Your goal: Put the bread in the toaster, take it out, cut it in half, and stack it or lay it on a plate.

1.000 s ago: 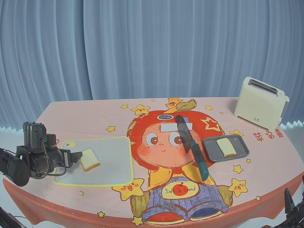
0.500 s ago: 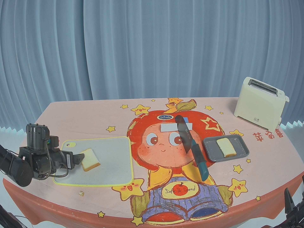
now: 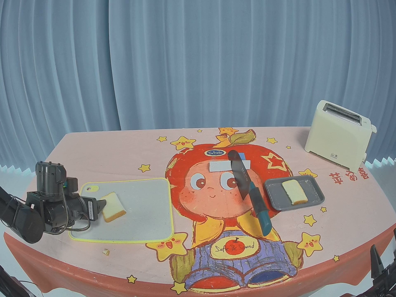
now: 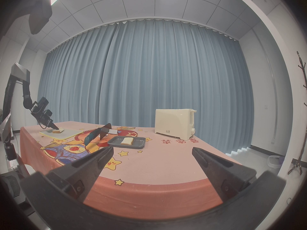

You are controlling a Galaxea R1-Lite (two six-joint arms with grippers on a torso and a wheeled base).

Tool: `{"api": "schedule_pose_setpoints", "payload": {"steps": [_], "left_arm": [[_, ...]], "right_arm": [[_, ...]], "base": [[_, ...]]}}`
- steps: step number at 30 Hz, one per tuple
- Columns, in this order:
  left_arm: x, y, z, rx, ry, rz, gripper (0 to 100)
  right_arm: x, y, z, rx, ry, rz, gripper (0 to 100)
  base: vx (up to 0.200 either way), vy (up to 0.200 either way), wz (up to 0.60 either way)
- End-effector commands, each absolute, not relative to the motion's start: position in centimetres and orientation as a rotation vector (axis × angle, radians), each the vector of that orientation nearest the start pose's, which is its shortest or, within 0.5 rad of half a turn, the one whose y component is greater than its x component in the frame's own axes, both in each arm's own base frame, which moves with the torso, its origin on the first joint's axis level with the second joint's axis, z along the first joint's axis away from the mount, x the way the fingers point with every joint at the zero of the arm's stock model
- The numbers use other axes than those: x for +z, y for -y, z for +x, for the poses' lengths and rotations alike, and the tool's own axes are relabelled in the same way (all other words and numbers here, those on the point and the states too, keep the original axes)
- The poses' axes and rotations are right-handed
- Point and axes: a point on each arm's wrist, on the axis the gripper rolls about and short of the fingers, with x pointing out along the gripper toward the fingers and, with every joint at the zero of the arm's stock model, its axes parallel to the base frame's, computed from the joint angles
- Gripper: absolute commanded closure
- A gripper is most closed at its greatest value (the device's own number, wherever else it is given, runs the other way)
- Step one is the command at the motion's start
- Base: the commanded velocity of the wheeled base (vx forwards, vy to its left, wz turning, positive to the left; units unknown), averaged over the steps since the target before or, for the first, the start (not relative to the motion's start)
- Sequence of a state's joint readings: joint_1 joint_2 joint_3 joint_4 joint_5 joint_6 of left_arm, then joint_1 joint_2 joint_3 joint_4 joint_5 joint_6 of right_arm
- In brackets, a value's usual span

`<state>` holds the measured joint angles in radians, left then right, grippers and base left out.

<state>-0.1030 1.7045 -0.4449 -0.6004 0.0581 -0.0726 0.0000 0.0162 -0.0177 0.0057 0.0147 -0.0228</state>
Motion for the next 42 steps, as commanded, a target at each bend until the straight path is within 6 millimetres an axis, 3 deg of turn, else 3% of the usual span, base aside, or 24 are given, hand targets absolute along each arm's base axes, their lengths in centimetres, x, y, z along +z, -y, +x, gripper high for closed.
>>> {"api": "schedule_pose_setpoints", "payload": {"steps": [1,13,28,42], "left_arm": [[8.9,2.4,24.5,-0.019,-0.669,-0.015,100],[9.8,3.6,24.0,-0.067,-0.636,-0.002,100],[9.8,3.6,23.9,-0.057,-0.632,0.003,100],[11.4,3.8,24.4,-0.068,-0.518,-0.012,100]], "right_arm": [[7.5,0.0,-2.3,0.015,-0.004,-0.023,0],[7.5,0.0,-2.3,0.015,-0.004,-0.023,0],[7.5,0.0,-2.3,0.015,-0.004,-0.023,0],[7.5,0.0,-2.3,0.015,-0.004,-0.023,0]], "base": [[0.000,0.000,0.00],[0.000,0.000,0.00],[0.000,0.000,0.00],[0.000,0.000,0.00]]}}
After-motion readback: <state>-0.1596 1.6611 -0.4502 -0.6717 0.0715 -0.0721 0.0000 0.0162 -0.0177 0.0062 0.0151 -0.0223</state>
